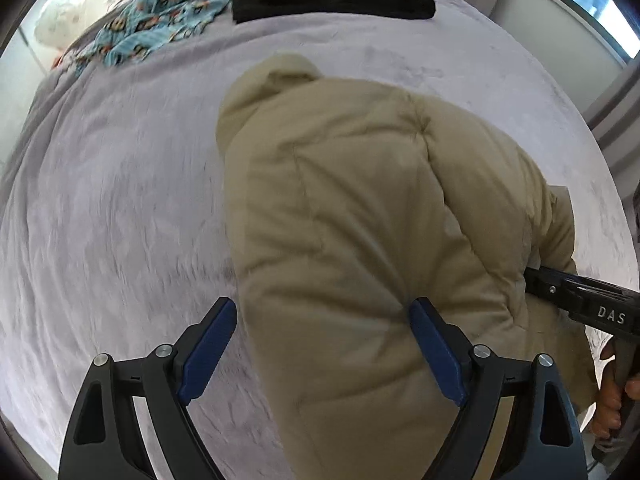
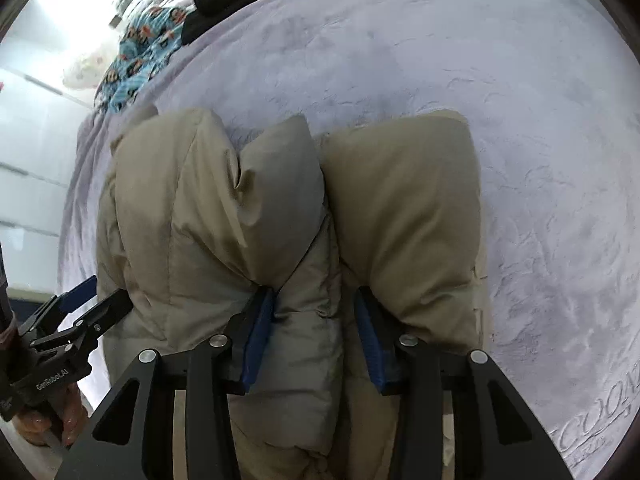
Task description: Fold large clothes
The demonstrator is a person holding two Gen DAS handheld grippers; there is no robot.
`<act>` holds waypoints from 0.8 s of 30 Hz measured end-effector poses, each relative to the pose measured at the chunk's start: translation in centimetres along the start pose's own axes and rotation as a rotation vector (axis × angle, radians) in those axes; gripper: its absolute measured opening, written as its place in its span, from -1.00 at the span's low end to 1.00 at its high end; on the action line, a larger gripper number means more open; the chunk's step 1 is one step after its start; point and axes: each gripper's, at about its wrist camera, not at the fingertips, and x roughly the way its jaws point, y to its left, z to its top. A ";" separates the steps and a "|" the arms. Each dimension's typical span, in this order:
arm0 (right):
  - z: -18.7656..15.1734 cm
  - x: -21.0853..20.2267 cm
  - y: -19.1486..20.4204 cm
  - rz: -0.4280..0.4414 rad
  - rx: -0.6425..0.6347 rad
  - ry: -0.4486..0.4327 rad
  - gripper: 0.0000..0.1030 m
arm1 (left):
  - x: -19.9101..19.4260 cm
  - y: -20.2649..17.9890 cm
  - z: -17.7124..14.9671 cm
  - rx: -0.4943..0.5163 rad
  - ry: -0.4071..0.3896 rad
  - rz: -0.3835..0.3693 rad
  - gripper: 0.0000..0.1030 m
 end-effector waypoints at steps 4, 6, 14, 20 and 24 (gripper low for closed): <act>-0.5 -1.5 -0.2 0.008 -0.005 0.035 -0.08 | -0.4 -0.3 -0.1 -0.022 0.018 0.028 0.73; -0.9 -2.9 -0.4 0.029 0.011 0.035 0.03 | -0.8 -0.6 -0.2 -0.019 0.021 0.041 0.73; -2.6 -6.0 -2.5 0.051 0.068 0.026 0.59 | -1.8 -0.9 -1.1 -0.048 0.040 0.069 0.73; -2.6 -5.2 -4.1 0.068 0.109 0.056 0.64 | -2.2 -1.1 -1.7 -0.071 0.037 0.082 0.73; -2.4 -4.8 -4.3 0.086 0.097 0.074 0.89 | -2.3 -1.3 -2.2 -0.093 0.041 0.085 0.73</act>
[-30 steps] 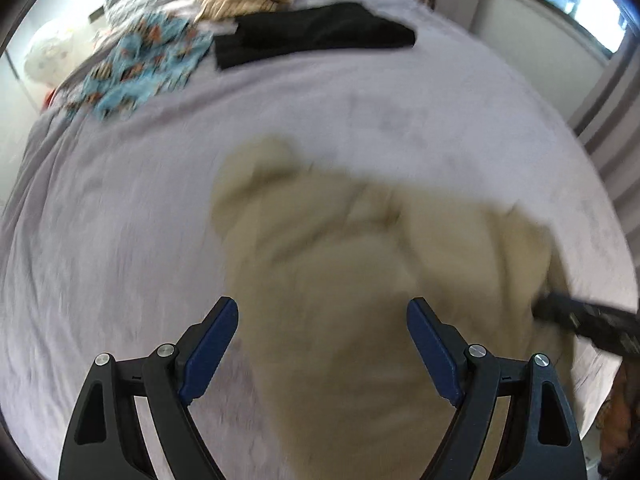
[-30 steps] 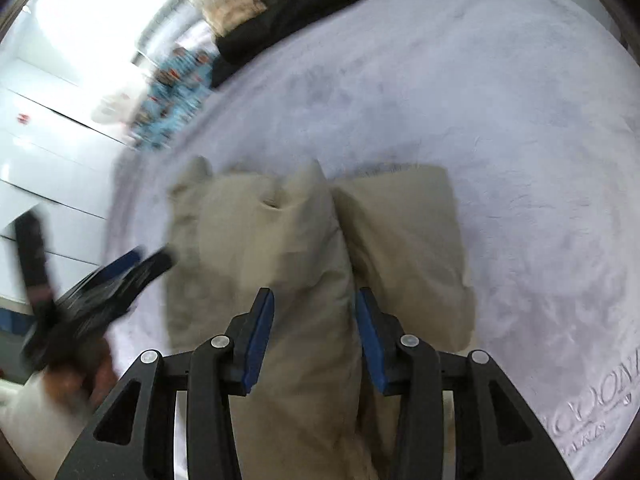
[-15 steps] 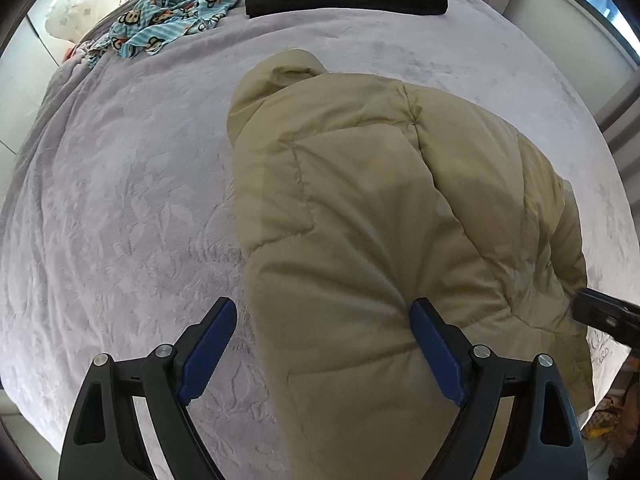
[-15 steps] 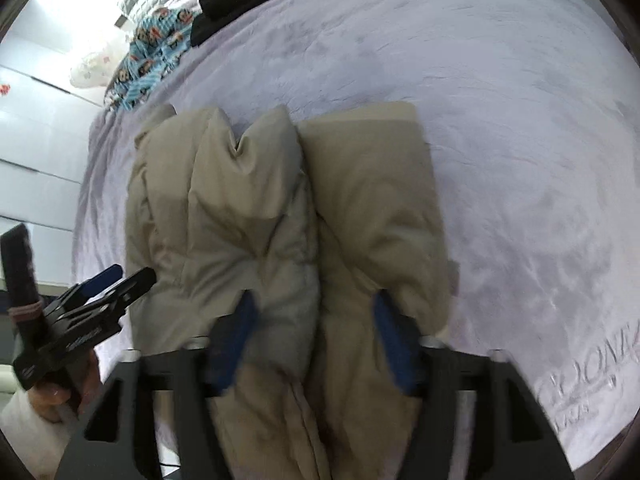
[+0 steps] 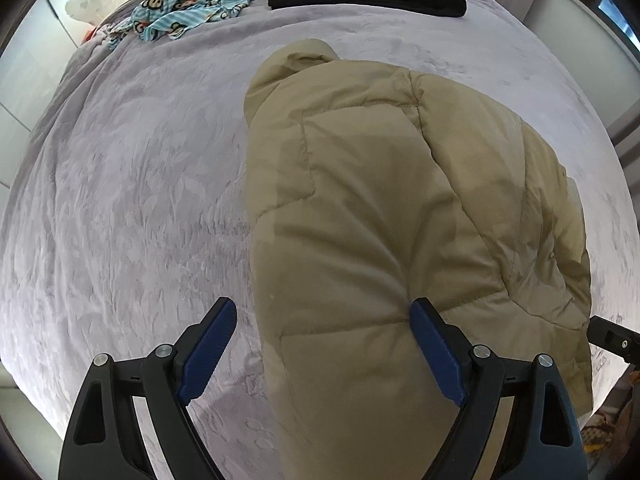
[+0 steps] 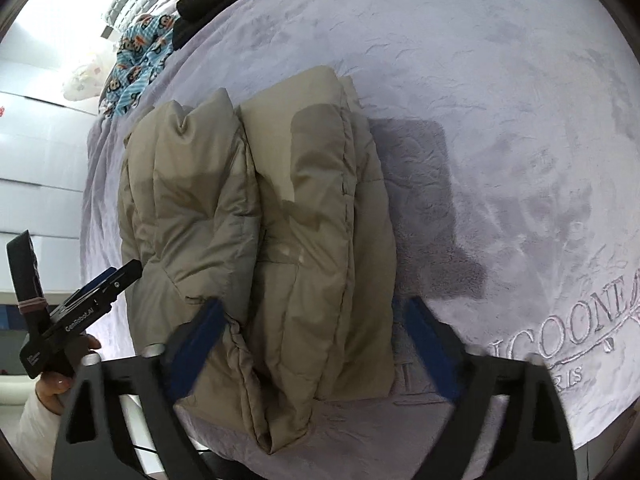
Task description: Fold large clothes
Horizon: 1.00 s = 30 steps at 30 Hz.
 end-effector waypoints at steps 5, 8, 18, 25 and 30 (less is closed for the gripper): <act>0.4 0.3 -0.1 -0.001 -0.007 0.004 0.89 | -0.1 0.0 -0.3 -0.007 -0.004 0.018 1.00; 0.7 0.4 -0.3 -0.001 -0.003 0.007 0.89 | -0.2 -0.1 -0.5 0.007 -0.008 0.006 1.00; 3.3 2.5 -1.1 0.008 -0.014 0.026 1.00 | 0.4 0.8 0.4 0.013 0.014 -0.053 1.00; 5.9 6.6 -2.6 0.110 0.058 0.122 1.00 | 1.4 1.5 1.0 0.024 0.033 -0.126 1.00; 6.7 8.4 -3.1 0.214 0.102 0.157 1.00 | 2.4 3.3 1.5 -0.011 0.053 -0.271 1.00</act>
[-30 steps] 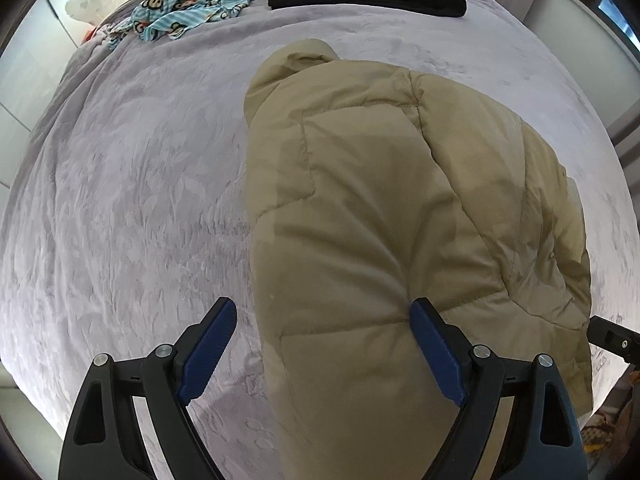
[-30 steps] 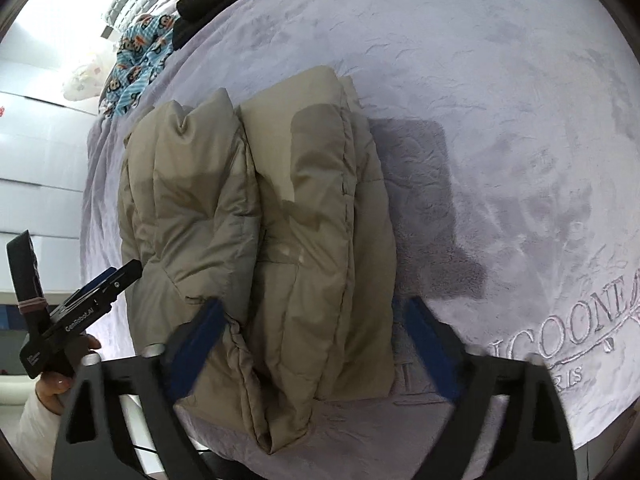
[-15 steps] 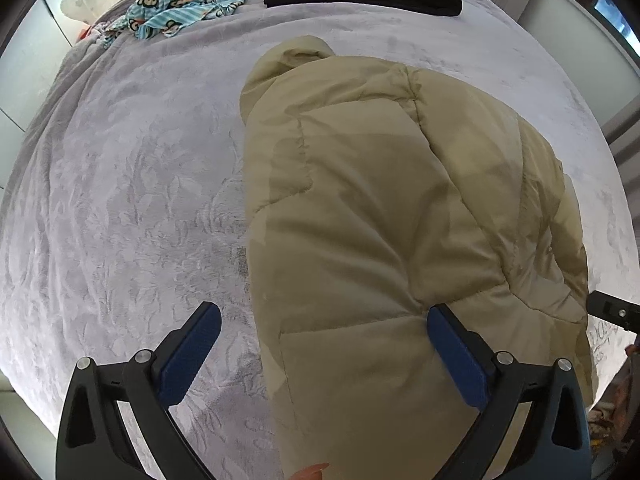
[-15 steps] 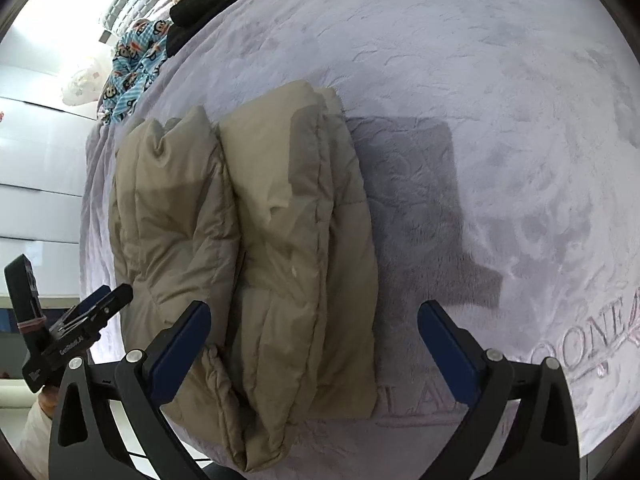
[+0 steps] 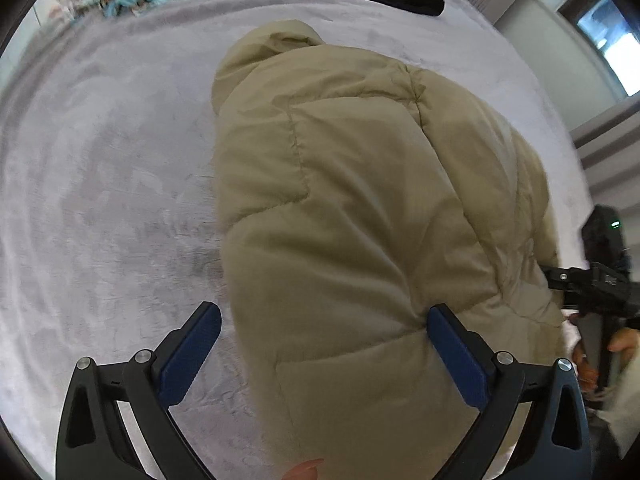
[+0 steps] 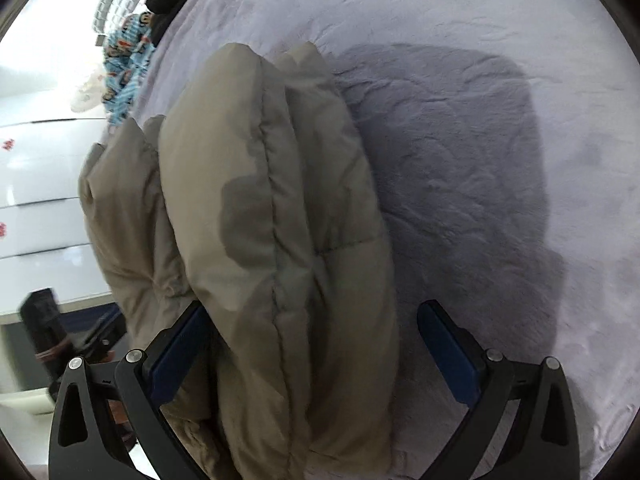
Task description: Fold large clothes
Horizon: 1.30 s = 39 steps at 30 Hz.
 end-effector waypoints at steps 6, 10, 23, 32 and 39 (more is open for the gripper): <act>1.0 0.7 0.4 0.220 -0.006 0.038 1.00 | 1.6 5.6 1.6 -0.159 0.015 -0.252 1.00; 1.8 1.7 1.4 0.254 -0.052 0.062 1.00 | 3.8 7.3 2.4 -0.166 0.074 -0.360 1.00; 2.8 2.3 4.8 0.307 -0.189 0.121 1.00 | 6.4 8.0 3.6 -0.138 0.094 -0.440 1.00; 3.8 5.6 2.1 0.188 -0.062 0.139 1.00 | 8.0 6.2 3.5 -0.173 0.124 -0.458 1.00; 4.1 6.4 3.6 0.155 -0.053 0.166 0.86 | 7.0 1.9 4.0 -0.095 0.102 -0.335 0.98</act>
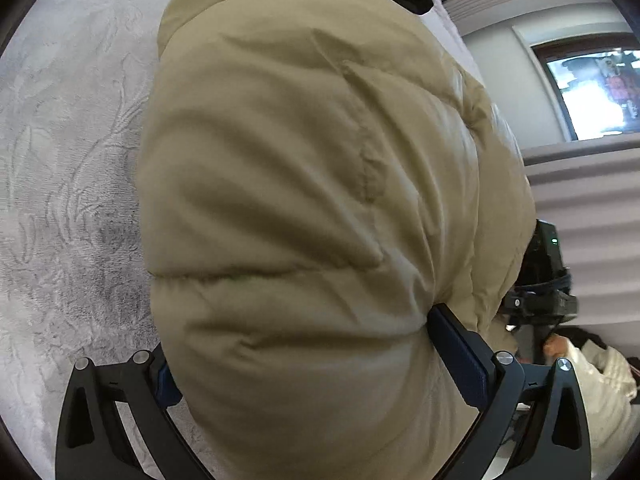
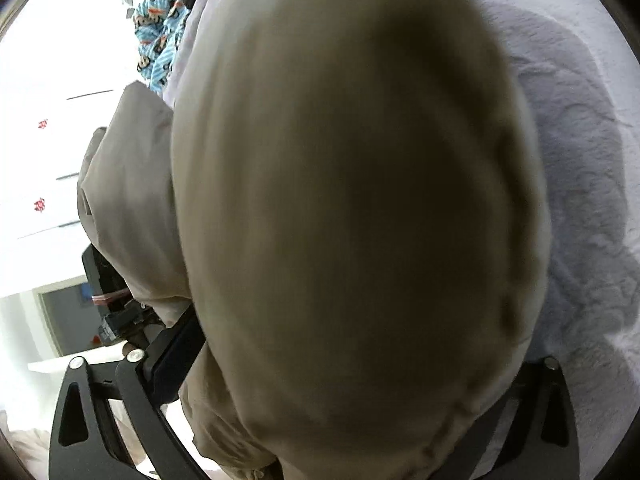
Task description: Fold large clothes
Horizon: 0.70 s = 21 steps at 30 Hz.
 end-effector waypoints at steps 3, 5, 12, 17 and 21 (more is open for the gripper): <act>-0.2 -0.3 0.1 0.031 0.018 -0.007 0.46 | -0.5 -1.9 -0.2 0.037 -0.021 0.058 0.77; -0.6 -0.7 0.4 0.037 0.010 -0.024 0.21 | -0.9 -3.3 -0.4 0.067 -0.036 0.093 0.64; -1.9 -1.4 3.6 0.047 -0.048 -0.064 -0.03 | -2.8 -7.0 -2.2 0.126 -0.100 0.185 0.54; -1.7 -0.6 7.1 0.061 -0.087 -0.086 -0.02 | -5.6 -6.9 -1.8 0.121 -0.157 0.211 0.54; -1.5 1.2 10.5 0.066 -0.120 -0.098 -0.02 | -8.6 -3.8 -1.0 0.095 -0.191 0.217 0.54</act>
